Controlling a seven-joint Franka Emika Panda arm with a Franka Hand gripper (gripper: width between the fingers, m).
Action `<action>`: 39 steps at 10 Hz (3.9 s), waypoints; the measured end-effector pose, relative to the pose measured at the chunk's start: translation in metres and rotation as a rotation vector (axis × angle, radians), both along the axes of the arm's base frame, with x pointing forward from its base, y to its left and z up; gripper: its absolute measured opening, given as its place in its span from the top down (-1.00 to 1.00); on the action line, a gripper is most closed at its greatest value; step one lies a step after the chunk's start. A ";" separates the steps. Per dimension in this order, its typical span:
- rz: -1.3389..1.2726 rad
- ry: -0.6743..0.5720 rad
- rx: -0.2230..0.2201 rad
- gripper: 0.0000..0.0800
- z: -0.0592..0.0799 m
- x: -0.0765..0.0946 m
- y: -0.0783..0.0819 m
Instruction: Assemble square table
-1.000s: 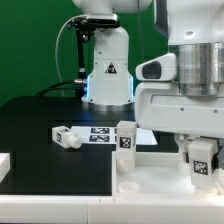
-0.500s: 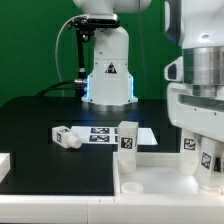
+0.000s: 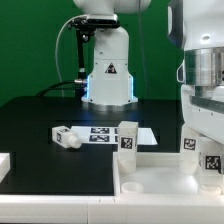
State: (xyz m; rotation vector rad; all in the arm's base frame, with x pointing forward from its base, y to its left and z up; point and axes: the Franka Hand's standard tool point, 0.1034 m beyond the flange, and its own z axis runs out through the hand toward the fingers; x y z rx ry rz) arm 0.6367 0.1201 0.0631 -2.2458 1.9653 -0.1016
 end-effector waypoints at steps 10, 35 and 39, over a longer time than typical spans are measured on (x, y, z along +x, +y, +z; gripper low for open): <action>1.035 -0.063 -0.207 -0.62 0.012 0.002 -0.010; 0.794 0.033 -0.073 -0.62 0.007 -0.007 -0.014; 0.828 0.041 -0.081 -0.22 0.005 -0.003 -0.015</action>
Offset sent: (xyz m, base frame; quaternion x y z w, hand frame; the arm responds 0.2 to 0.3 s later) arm -0.0114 -0.0085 0.0073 0.0140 -0.0330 -0.1171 0.9925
